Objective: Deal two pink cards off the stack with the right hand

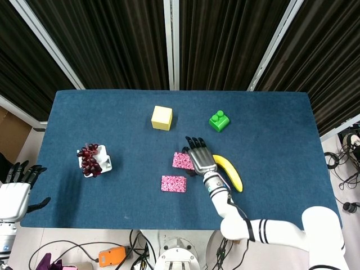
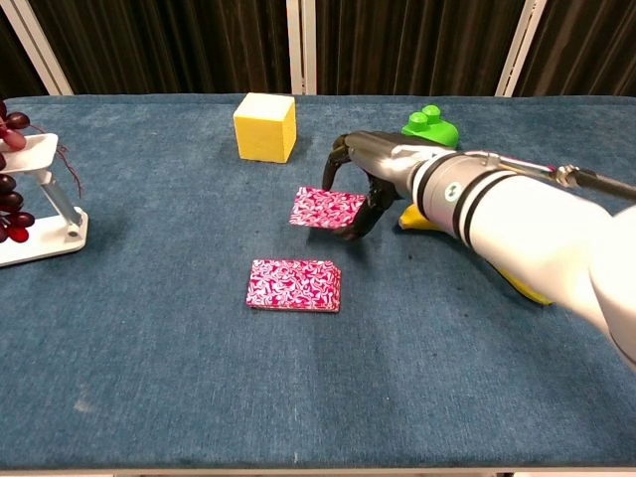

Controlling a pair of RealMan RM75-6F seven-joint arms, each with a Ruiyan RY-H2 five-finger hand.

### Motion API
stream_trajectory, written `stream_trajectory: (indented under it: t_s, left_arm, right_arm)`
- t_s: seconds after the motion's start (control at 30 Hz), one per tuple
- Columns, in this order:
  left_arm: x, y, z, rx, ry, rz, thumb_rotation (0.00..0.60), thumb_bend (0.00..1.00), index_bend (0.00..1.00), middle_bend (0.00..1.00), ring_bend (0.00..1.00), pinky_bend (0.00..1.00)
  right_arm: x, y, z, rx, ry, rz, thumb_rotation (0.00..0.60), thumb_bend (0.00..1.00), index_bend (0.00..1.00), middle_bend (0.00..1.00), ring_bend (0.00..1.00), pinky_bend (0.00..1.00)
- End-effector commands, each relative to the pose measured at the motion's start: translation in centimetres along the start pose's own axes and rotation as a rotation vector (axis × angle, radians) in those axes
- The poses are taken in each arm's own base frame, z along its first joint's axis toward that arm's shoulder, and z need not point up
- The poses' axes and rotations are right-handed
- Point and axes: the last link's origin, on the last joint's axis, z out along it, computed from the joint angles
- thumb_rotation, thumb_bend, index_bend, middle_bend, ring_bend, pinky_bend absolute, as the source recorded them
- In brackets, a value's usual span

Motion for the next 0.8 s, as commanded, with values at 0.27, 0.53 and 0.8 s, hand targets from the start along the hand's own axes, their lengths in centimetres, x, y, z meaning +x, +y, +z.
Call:
stream_trajectory:
  t_s: [0.27, 0.53, 0.8]
  left_arm:
    - [0.0, 0.1, 0.1, 0.009, -0.009, 0.005, 0.6, 0.07, 0.21, 0.18, 0.03, 0.0]
    - [0.1, 0.3, 0.3, 0.002, -0.004, 0.005, 0.6, 0.07, 0.21, 0.18, 0.03, 0.0]
    - [0.2, 0.3, 0.0, 0.001, 0.007, 0.004, 0.6, 0.07, 0.21, 0.18, 0.03, 0.0]
  right_arm:
    - [-0.2, 1.1, 3.1, -0.023, -0.025, -0.023, 0.6, 0.51, 0.38, 0.08, 0.0, 0.0]
    - [-0.5, 1.4, 2.4, -0.024, -0.034, -0.045, 0.6, 0.51, 0.25, 0.08, 0.0, 0.0]
    - [0.8, 0.5, -1.2, 0.073, -0.019, -0.023, 0.6, 0.51, 0.25, 0.08, 0.0, 0.0]
